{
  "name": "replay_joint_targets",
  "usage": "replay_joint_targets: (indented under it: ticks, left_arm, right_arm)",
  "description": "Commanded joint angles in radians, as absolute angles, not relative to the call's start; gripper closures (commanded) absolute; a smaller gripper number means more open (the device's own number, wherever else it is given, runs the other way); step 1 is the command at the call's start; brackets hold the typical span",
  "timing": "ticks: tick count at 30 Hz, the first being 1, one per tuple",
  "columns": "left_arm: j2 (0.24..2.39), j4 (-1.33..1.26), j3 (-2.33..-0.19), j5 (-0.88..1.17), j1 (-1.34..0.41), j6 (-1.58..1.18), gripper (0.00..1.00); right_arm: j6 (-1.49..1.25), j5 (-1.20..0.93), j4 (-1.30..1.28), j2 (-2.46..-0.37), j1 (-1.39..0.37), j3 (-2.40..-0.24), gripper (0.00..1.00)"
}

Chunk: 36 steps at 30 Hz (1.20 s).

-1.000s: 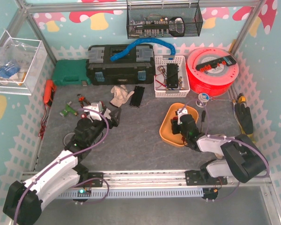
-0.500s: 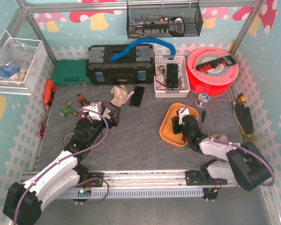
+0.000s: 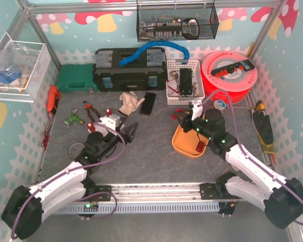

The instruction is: Install the large spring

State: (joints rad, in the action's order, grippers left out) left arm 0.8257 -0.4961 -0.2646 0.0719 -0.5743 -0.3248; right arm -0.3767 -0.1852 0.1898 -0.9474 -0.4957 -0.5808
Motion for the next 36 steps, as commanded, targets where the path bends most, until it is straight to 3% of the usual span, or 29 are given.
replay_joint_targets:
  ticks: [1, 5, 10, 22, 36]
  left_arm:
    - [0.856, -0.682, -0.264, 0.118, -0.672, -0.121, 0.24]
    - [0.911, -0.845, -0.239, 0.102, -0.758, 0.107, 0.26]
    - [0.977, -0.829, -0.272, 0.134, -0.807, 0.326, 0.33]
    - [1.017, -0.817, -0.293, 0.113, -0.824, 0.339, 0.25]
    - [1.090, -0.805, -0.352, 0.073, -0.827, 0.303, 0.43]
  right_arm:
    - [-0.448, -0.350, 0.164, -0.969, -0.565, -0.657, 1.00]
    - [-0.344, -0.308, 0.181, -1.023, -0.705, -0.719, 1.00]
    - [-0.250, -0.335, 0.246, -1.073, -0.764, -0.752, 1.00]
    - [-0.306, -0.355, 0.336, -1.148, -0.793, -0.772, 1.00]
    - [-0.255, -0.309, 0.223, -1.218, -0.830, -0.825, 1.00]
